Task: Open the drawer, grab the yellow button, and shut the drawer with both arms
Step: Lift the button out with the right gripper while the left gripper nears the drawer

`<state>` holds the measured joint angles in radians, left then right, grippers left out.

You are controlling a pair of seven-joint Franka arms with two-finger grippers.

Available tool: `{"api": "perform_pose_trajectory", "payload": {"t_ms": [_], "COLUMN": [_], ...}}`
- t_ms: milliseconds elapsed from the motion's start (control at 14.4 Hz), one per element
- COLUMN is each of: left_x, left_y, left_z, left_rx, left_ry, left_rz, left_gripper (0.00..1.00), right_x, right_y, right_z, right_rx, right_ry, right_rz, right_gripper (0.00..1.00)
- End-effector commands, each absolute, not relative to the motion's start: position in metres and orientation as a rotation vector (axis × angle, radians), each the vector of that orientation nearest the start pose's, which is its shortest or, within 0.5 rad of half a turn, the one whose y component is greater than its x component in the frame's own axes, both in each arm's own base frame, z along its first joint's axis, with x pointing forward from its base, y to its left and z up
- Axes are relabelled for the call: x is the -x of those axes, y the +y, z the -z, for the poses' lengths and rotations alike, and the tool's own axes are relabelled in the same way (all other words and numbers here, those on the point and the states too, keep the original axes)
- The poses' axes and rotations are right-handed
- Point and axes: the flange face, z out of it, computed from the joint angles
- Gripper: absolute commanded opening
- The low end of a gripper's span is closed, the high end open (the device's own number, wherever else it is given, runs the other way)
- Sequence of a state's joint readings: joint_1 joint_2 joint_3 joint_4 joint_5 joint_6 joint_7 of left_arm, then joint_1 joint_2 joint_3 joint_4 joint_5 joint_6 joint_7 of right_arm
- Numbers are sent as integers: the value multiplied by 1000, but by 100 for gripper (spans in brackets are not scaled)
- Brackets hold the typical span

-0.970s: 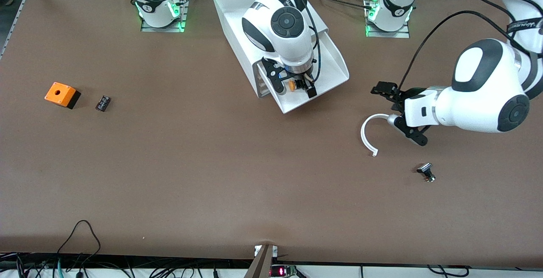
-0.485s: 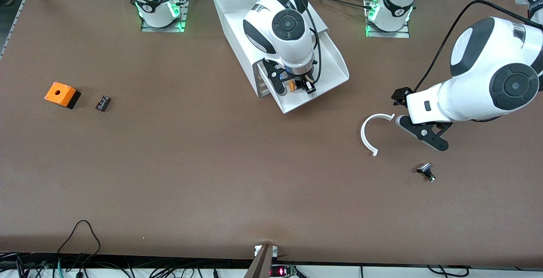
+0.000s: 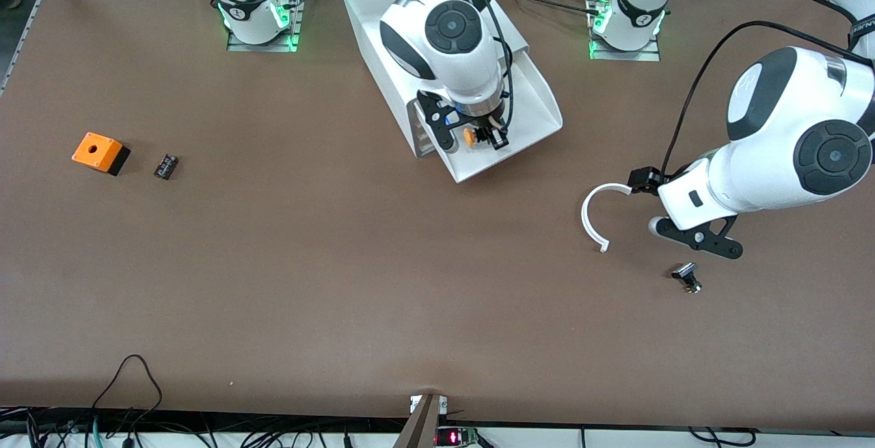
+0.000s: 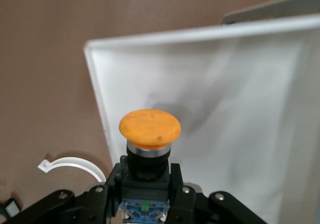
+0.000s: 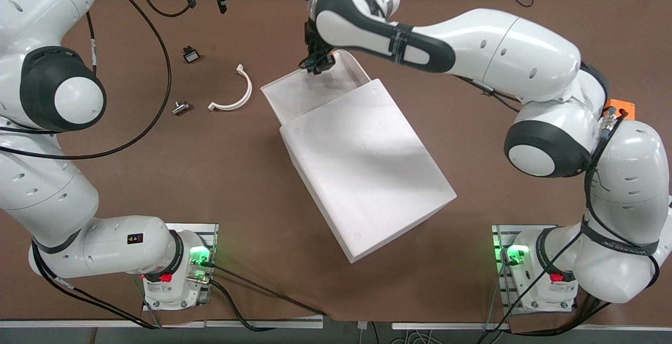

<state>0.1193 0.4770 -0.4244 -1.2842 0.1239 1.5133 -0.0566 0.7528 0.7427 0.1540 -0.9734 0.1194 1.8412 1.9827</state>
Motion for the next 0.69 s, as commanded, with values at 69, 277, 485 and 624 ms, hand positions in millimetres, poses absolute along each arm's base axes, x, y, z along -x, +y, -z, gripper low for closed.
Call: {"api": "perform_pose_trajectory", "payload": {"t_ms": [69, 277, 485, 624], "left_x": [-647, -637, -625, -609], "left_y": [-163, -193, -223, -247], "left_z": [-465, -445, -415, -397], "left_rx": [3141, 3173, 3193, 3189], "left_ry": [138, -117, -265, -377], "left_rz": [-281, -199, -139, -121], "left_gripper": [100, 100, 100, 100], "right_x": [-546, -590, -634, -657], "right_y": [510, 430, 329, 275], "right_z": [-492, -508, -514, -514], "right_rx": [2636, 2816, 2915, 2946], "right_ry": [1324, 934, 650, 484], "right_rz": [-316, -294, -314, -279], "right_gripper": [0, 0, 0, 0]}}
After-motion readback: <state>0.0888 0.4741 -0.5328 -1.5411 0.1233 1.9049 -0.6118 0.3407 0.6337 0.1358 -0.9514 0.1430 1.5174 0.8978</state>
